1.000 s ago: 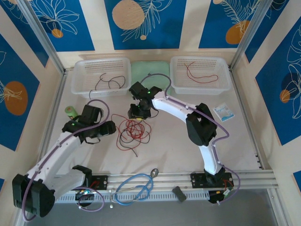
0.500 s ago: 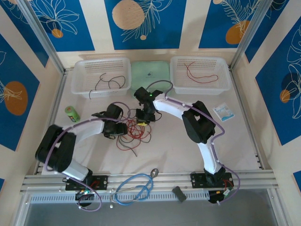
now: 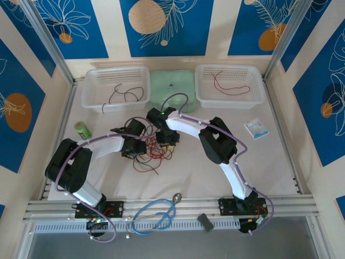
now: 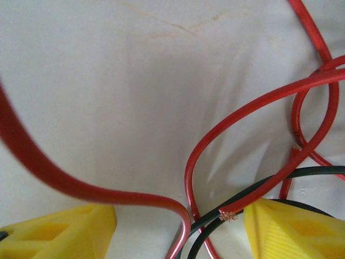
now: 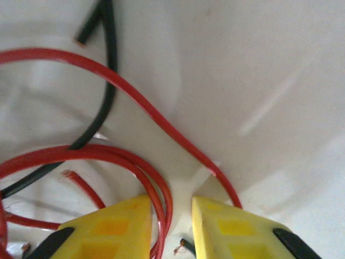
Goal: Untangle the cables
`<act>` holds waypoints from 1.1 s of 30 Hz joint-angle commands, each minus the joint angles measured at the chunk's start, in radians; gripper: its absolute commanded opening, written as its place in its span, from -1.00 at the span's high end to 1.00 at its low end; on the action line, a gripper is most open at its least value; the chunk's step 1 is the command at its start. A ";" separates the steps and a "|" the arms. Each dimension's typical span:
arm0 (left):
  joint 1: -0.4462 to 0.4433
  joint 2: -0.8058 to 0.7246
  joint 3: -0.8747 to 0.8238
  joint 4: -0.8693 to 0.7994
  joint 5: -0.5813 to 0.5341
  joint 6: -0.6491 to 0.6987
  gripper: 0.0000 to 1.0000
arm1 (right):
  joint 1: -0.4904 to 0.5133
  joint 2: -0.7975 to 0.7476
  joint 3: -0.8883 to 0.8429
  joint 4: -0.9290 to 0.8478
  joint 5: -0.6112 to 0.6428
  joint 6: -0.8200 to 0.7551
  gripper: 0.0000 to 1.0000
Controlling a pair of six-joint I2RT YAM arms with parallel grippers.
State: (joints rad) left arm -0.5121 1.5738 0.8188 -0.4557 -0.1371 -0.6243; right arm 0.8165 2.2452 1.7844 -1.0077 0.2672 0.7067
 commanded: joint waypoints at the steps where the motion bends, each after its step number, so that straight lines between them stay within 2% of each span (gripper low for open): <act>1: 0.012 -0.021 -0.046 0.012 -0.110 -0.006 -0.33 | -0.034 0.062 -0.024 -0.094 0.126 -0.038 0.69; 6: 0.012 -0.095 -0.059 -0.037 -0.145 0.003 -0.35 | -0.110 0.006 -0.166 -0.050 0.188 -0.042 1.00; 12: 0.013 -0.102 -0.073 -0.049 -0.160 0.001 -0.35 | -0.223 -0.158 -0.352 -0.012 0.278 -0.054 1.00; 20: 0.012 -0.081 -0.076 -0.025 -0.129 -0.007 -0.34 | -0.319 -0.305 -0.463 -0.016 0.377 -0.094 1.00; 25: -0.006 -0.091 -0.048 -0.015 -0.085 0.019 -0.34 | -0.311 -0.351 -0.474 0.014 0.299 -0.116 1.00; 33: -0.162 -0.092 0.125 0.006 0.017 0.141 -0.60 | -0.253 -0.411 -0.463 0.070 0.085 -0.124 1.00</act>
State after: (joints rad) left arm -0.6296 1.4818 0.8661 -0.4763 -0.1837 -0.5411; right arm 0.5430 1.8641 1.3128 -0.9604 0.4763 0.5903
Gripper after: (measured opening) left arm 0.795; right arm 0.050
